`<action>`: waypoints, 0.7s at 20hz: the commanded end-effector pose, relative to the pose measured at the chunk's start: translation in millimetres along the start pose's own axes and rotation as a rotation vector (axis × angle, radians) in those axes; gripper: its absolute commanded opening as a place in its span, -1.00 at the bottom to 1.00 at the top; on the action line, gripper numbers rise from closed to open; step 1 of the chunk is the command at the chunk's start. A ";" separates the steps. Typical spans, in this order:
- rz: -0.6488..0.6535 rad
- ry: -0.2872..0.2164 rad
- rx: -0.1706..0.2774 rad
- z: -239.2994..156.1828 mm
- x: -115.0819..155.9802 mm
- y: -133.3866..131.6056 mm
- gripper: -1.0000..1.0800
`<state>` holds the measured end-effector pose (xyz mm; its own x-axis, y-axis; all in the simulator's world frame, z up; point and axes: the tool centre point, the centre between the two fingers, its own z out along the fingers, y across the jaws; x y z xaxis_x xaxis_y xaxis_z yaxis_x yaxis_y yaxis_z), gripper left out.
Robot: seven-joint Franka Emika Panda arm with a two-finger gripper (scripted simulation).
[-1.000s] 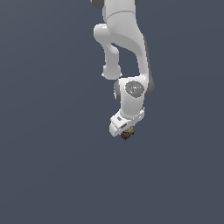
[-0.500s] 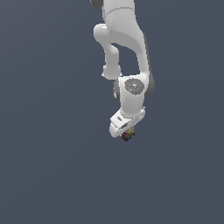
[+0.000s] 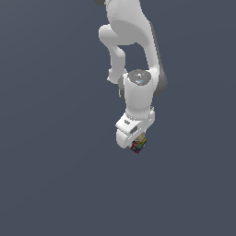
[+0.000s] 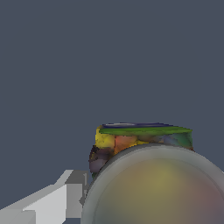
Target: Pick up the object and move it to a goal position.
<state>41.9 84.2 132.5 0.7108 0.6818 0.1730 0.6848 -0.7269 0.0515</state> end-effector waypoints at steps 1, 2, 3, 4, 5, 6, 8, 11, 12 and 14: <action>-0.042 0.050 -0.014 -20.6 14.6 9.3 -1.00; -0.058 0.068 -0.018 -28.2 19.8 12.4 -1.00; -0.074 0.087 -0.022 -35.8 24.9 15.3 -1.00; -0.090 0.105 -0.025 -43.4 29.8 18.0 -1.00; -0.106 0.122 -0.029 -50.9 34.5 20.5 -1.00; -0.121 0.140 -0.032 -58.4 39.0 23.0 -1.00; -0.152 0.175 -0.039 -73.5 47.7 27.4 -1.00; -0.196 0.225 -0.049 -95.9 59.7 33.1 -1.00; -0.211 0.242 -0.052 -103.3 63.4 34.8 -1.00; -0.239 0.274 -0.058 -118.1 70.4 37.9 -1.00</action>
<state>94.4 93.8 247.9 0.4860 0.7846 0.3850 0.8022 -0.5753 0.1596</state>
